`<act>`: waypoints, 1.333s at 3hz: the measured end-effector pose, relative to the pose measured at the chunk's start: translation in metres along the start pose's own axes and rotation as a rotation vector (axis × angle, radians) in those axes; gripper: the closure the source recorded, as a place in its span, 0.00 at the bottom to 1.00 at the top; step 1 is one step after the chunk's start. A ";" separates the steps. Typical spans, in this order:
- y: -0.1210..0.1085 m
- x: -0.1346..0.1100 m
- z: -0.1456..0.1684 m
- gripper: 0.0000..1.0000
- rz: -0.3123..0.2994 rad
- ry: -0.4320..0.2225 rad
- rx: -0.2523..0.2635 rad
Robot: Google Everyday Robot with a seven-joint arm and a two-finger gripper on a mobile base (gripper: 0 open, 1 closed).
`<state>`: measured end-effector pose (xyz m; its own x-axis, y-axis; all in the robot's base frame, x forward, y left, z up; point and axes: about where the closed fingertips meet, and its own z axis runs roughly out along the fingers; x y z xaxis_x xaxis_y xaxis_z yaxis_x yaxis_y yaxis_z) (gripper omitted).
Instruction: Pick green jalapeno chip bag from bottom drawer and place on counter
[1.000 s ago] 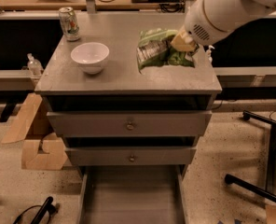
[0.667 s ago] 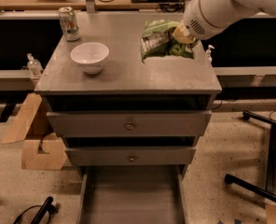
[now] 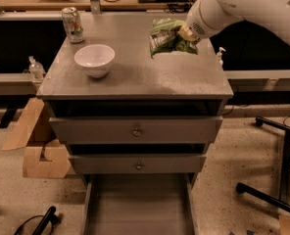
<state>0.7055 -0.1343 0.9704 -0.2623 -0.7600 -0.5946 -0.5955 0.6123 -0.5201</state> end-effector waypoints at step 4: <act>0.006 -0.003 0.003 0.04 -0.006 0.000 -0.010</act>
Offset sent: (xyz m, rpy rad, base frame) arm 0.0007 0.0014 -0.0030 -0.0006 0.0050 0.0020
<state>0.7055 -0.1282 0.9670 -0.2588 -0.7635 -0.5917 -0.6043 0.6058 -0.5174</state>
